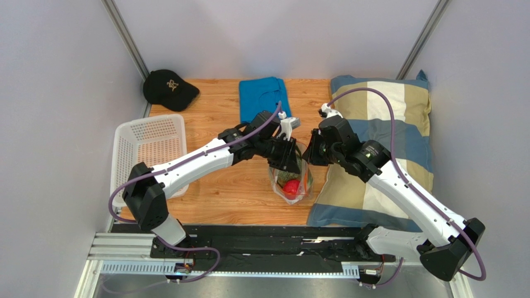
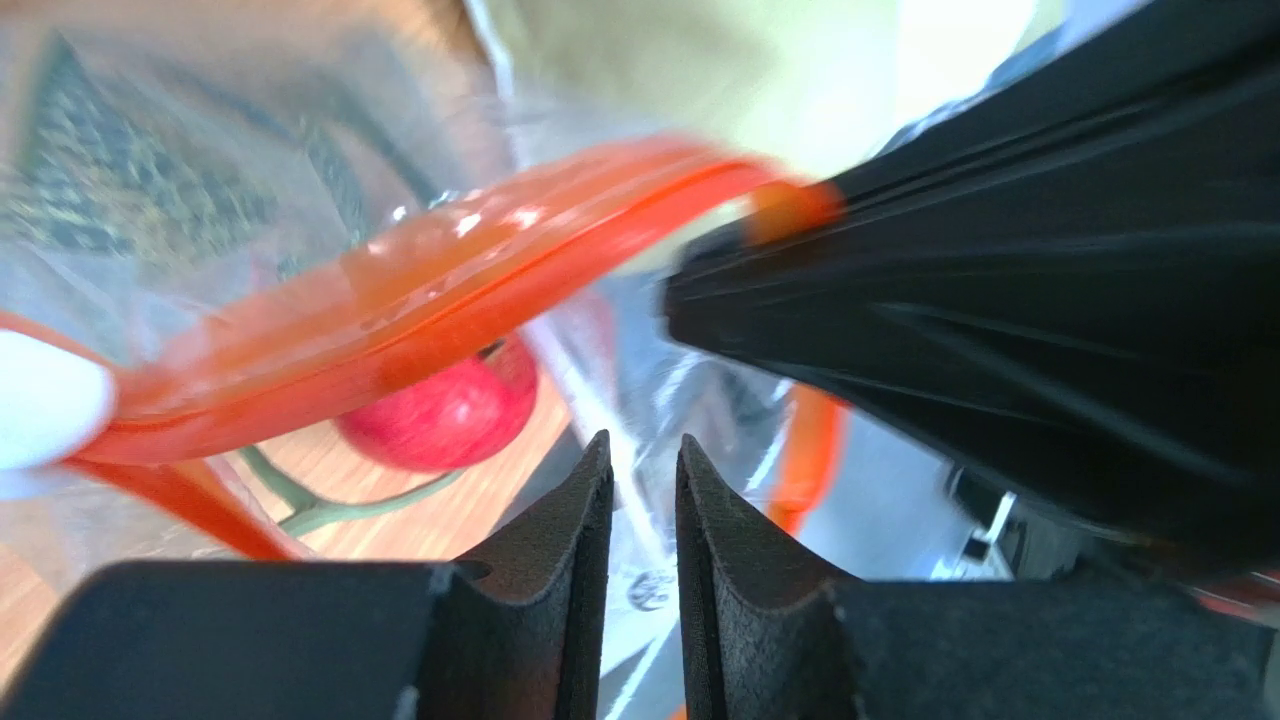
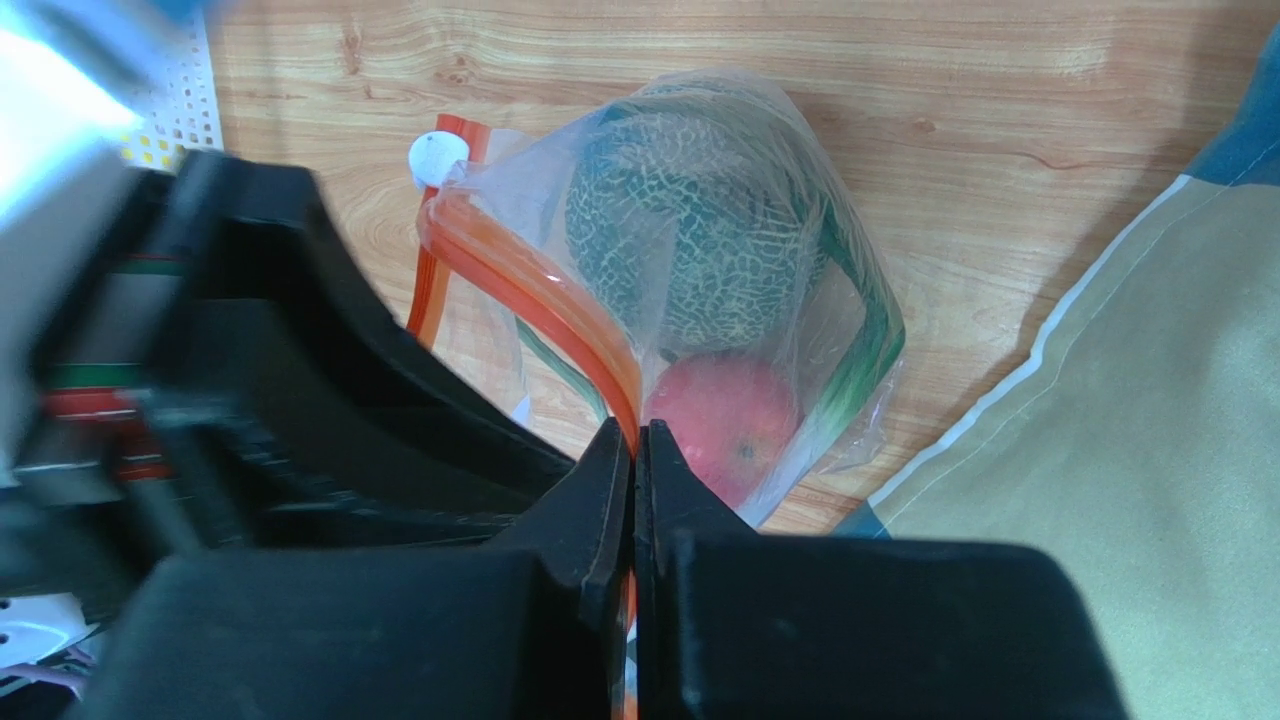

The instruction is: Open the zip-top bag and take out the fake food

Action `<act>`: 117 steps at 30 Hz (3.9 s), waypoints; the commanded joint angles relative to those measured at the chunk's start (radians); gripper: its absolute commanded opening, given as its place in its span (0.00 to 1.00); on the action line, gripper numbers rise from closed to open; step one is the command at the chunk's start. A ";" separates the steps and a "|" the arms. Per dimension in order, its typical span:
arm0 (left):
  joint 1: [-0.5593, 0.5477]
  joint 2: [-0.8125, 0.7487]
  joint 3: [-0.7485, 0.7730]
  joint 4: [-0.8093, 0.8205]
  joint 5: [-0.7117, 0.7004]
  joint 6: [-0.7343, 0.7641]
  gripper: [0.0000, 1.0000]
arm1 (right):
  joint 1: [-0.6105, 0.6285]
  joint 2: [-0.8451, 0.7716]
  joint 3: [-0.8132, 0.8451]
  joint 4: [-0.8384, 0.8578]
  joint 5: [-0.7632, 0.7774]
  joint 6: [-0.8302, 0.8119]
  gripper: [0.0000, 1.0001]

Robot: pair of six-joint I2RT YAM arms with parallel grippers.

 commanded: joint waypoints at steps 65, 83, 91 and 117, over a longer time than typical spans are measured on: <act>-0.110 0.113 -0.060 -0.028 -0.106 0.166 0.33 | -0.001 -0.111 -0.143 0.119 0.015 0.107 0.00; -0.110 -0.042 -0.250 0.269 -0.292 0.048 0.29 | -0.001 -0.191 -0.240 0.240 0.042 0.265 0.00; -0.113 0.046 -0.282 0.344 -0.244 0.038 0.69 | -0.001 -0.166 -0.240 0.237 0.036 0.336 0.00; -0.119 0.214 -0.181 0.190 -0.338 0.137 0.20 | 0.001 -0.339 -0.398 0.119 0.159 0.279 0.00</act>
